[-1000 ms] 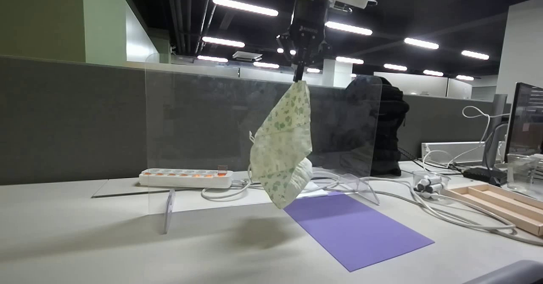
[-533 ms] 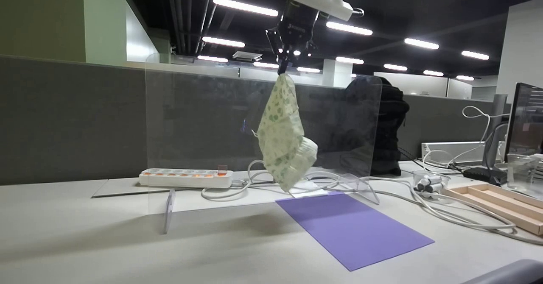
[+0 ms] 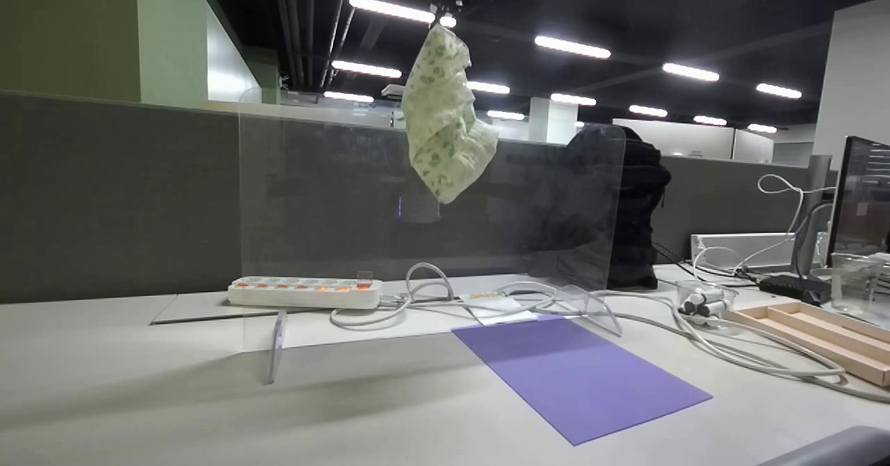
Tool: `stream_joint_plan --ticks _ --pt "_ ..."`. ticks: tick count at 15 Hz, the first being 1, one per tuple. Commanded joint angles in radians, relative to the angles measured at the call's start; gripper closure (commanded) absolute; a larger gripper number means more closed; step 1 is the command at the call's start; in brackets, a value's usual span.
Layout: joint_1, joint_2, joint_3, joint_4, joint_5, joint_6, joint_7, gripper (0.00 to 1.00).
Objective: Hang the cloth on the colourless screen
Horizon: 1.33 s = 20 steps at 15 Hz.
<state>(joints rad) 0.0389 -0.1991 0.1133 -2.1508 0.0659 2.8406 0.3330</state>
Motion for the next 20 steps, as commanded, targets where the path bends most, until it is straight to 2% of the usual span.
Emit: stream_joint_plan --ticks 1,10,15,20 --pt "-0.060 -0.004 0.046 0.041 -0.108 0.034 0.131 1.00" --pt "-0.213 0.133 0.062 0.044 -0.295 0.097 0.320 1.00" --pt "-0.254 0.208 0.048 0.067 -0.408 0.136 0.448 1.00" --pt "-0.270 0.289 0.006 0.145 -0.595 0.131 0.648 1.00"
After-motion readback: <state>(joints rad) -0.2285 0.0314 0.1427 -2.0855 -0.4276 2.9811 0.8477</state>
